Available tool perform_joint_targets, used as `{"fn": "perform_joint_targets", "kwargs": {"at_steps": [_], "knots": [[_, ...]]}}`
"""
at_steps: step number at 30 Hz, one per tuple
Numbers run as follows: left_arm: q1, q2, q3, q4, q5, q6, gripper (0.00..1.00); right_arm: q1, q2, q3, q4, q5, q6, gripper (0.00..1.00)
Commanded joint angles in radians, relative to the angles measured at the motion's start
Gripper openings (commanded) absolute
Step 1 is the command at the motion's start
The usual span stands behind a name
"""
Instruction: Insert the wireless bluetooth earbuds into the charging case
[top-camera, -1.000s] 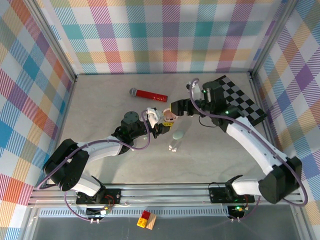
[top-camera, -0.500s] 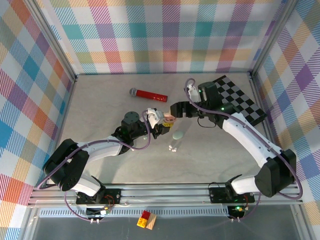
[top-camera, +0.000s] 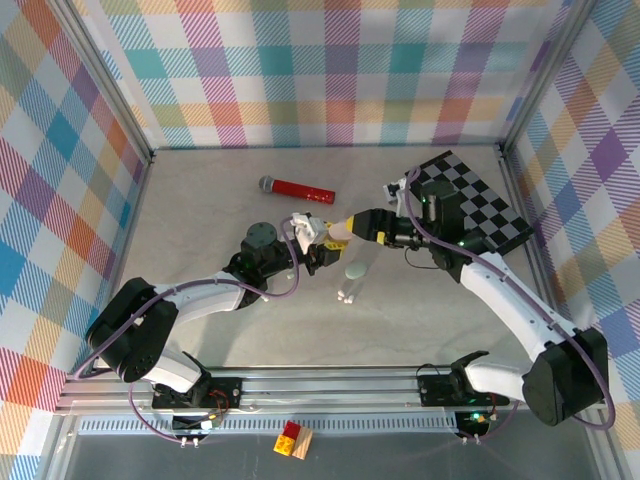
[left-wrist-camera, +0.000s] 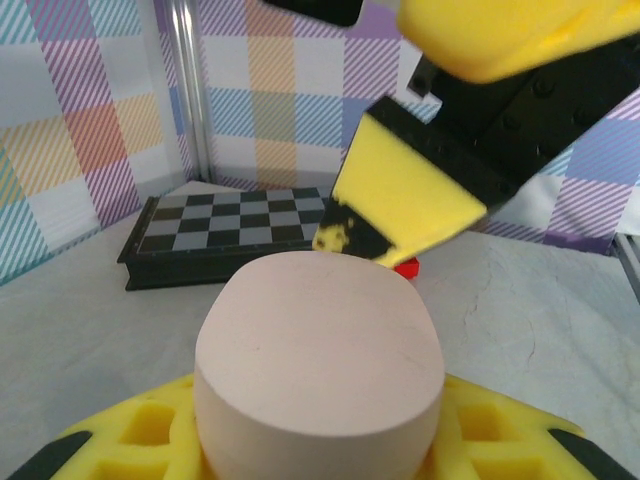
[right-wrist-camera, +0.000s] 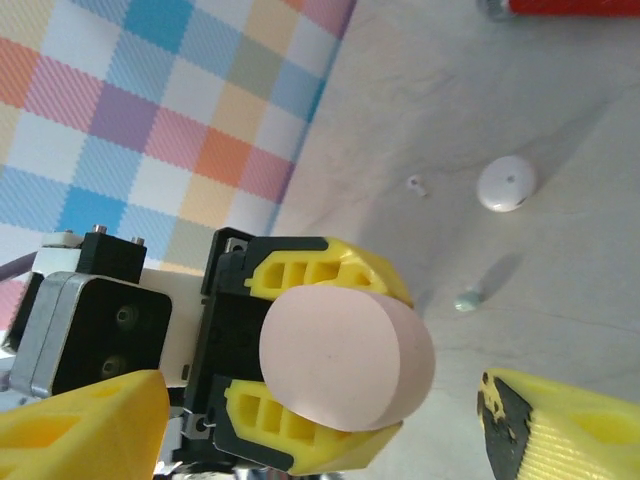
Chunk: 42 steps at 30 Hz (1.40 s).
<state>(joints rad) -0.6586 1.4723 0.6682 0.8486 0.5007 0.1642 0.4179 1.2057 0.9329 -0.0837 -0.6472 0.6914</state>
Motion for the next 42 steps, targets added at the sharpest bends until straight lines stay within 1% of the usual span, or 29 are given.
{"fn": "perform_joint_targets", "kwargs": {"at_steps": [1, 3, 6, 10, 11, 14, 17, 21, 24, 27, 29, 31, 35, 36, 39, 42], "knots": [[0.007, -0.013, 0.034, 0.081, 0.03, -0.038, 0.34, 0.002, 0.036, -0.053, 0.236, -0.082, 0.203, 0.79], [0.007, -0.017, 0.037, 0.089, 0.036, -0.047, 0.34, 0.002, 0.067, -0.088, 0.352, -0.109, 0.288, 0.77], [0.007, -0.024, 0.037, 0.087, 0.034, -0.05, 0.34, 0.003, 0.11, -0.095, 0.421, -0.138, 0.341, 0.75], [0.007, -0.026, 0.037, 0.068, 0.027, -0.039, 0.34, 0.004, 0.134, -0.099, 0.488, -0.168, 0.378, 0.63], [0.007, -0.025, 0.037, 0.067, 0.025, -0.038, 0.34, 0.003, 0.136, -0.098, 0.492, -0.169, 0.386, 0.61], [0.007, -0.021, 0.039, 0.069, 0.018, -0.041, 0.34, 0.003, 0.135, -0.092, 0.457, -0.156, 0.381, 0.48], [0.007, -0.014, 0.043, 0.064, 0.015, -0.043, 0.34, 0.002, 0.135, -0.094, 0.452, -0.149, 0.384, 0.37], [0.007, -0.014, 0.046, 0.05, 0.01, -0.04, 0.34, 0.002, 0.135, -0.101, 0.482, -0.15, 0.402, 0.29], [0.007, -0.015, 0.05, 0.032, 0.013, -0.037, 0.38, 0.002, 0.131, -0.098, 0.461, -0.138, 0.377, 0.24], [0.007, -0.017, 0.047, 0.028, 0.01, -0.033, 0.44, 0.002, 0.115, -0.095, 0.402, -0.098, 0.325, 0.19], [0.007, -0.021, 0.044, 0.021, 0.009, -0.028, 0.57, 0.001, 0.103, -0.095, 0.376, -0.066, 0.297, 0.18], [0.007, -0.025, 0.039, 0.014, 0.008, -0.028, 0.68, 0.0, 0.093, -0.094, 0.329, -0.026, 0.256, 0.18], [0.008, -0.051, 0.02, -0.025, 0.014, -0.022, 0.88, -0.008, 0.082, -0.097, 0.198, 0.105, 0.154, 0.18], [0.008, -0.057, 0.015, -0.039, 0.01, -0.019, 0.91, -0.012, 0.084, -0.099, 0.172, 0.139, 0.134, 0.18], [0.01, -0.093, -0.004, -0.103, 0.0, -0.01, 0.98, -0.038, 0.106, -0.134, 0.138, 0.228, 0.084, 0.18], [0.012, -0.132, -0.022, -0.169, -0.004, 0.002, 1.0, -0.079, 0.141, -0.192, 0.162, 0.291, 0.068, 0.18]]}}
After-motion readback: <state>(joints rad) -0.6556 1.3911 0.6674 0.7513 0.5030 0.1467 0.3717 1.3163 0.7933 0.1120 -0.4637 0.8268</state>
